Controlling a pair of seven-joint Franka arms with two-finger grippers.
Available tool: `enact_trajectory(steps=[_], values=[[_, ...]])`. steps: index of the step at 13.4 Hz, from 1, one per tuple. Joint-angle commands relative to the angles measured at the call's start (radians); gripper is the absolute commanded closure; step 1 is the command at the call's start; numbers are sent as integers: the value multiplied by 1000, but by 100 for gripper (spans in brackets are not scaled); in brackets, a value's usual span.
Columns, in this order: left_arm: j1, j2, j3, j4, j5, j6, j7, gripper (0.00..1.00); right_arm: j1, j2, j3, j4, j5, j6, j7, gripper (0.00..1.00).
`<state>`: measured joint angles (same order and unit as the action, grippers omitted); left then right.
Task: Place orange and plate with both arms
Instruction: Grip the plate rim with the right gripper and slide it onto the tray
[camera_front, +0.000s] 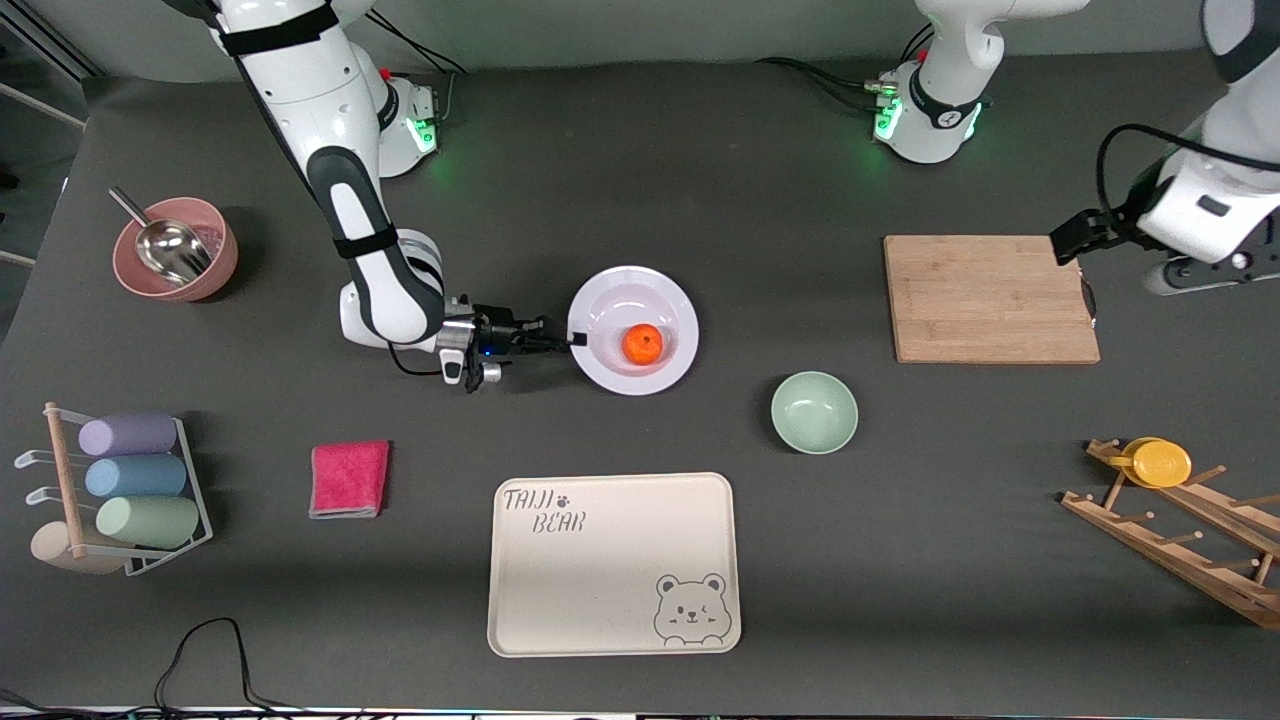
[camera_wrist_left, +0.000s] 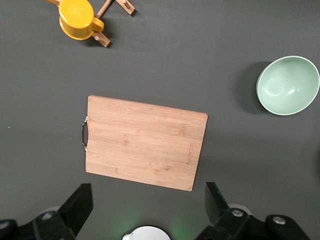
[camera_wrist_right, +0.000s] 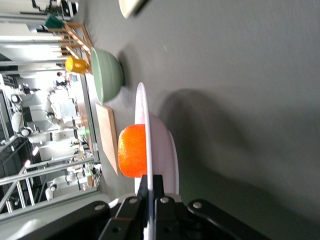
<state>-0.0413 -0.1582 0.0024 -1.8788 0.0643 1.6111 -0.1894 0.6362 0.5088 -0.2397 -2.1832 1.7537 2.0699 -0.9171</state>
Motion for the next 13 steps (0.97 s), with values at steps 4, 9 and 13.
enact_trajectory(steps=[4,9,13], values=[[61,20,13,55,-3,-25,91,0,-18,-6,-33,190,7,-4,130,100],[147,75,-94,141,0,-103,94,0,-91,126,-33,547,-32,-4,283,100],[144,89,-94,141,-3,-102,96,0,-150,305,-33,828,-49,-2,368,100]])
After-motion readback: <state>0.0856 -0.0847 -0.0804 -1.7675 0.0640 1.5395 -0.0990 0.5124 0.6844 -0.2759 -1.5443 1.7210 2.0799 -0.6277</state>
